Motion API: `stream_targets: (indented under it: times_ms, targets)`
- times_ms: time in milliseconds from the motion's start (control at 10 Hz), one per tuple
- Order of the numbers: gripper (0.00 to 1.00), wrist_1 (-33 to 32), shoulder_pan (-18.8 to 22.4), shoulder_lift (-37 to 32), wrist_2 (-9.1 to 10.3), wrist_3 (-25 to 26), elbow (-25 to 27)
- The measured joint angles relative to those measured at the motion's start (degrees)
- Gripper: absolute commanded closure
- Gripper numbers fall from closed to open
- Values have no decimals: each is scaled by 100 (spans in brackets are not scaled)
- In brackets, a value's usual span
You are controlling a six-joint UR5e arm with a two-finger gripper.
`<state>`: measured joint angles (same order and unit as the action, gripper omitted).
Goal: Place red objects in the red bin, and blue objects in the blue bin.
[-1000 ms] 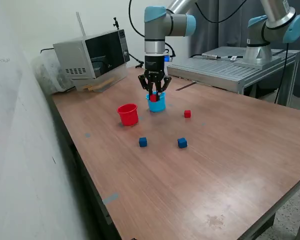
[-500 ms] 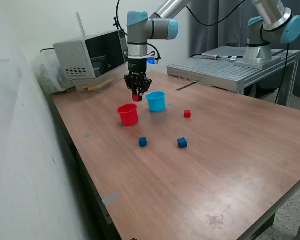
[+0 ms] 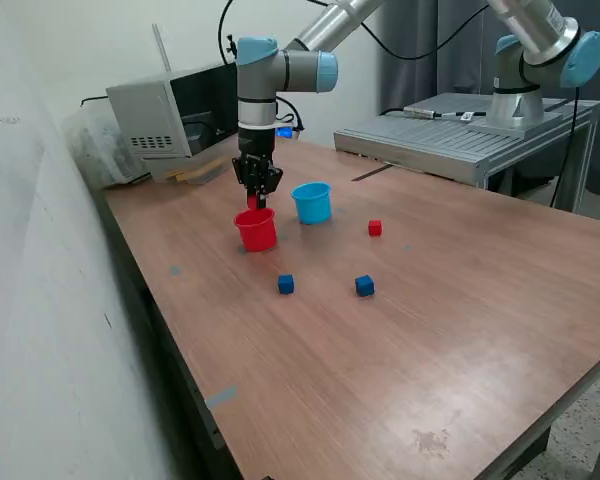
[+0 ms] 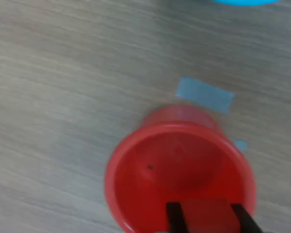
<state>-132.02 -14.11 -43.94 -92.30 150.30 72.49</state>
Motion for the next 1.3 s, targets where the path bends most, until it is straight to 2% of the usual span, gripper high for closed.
stream_targets:
  times_ms: [100, 500, 800, 1300]
  targets:
    - [0, -6, -49, 84, -44, 3, -84]
    - [0, -3, -115, 251, -106, 2, -207]
    - [0, 1, 24, 234, -118, 0, -129]
    - [0, 55, 231, -272, -136, -93, 416]
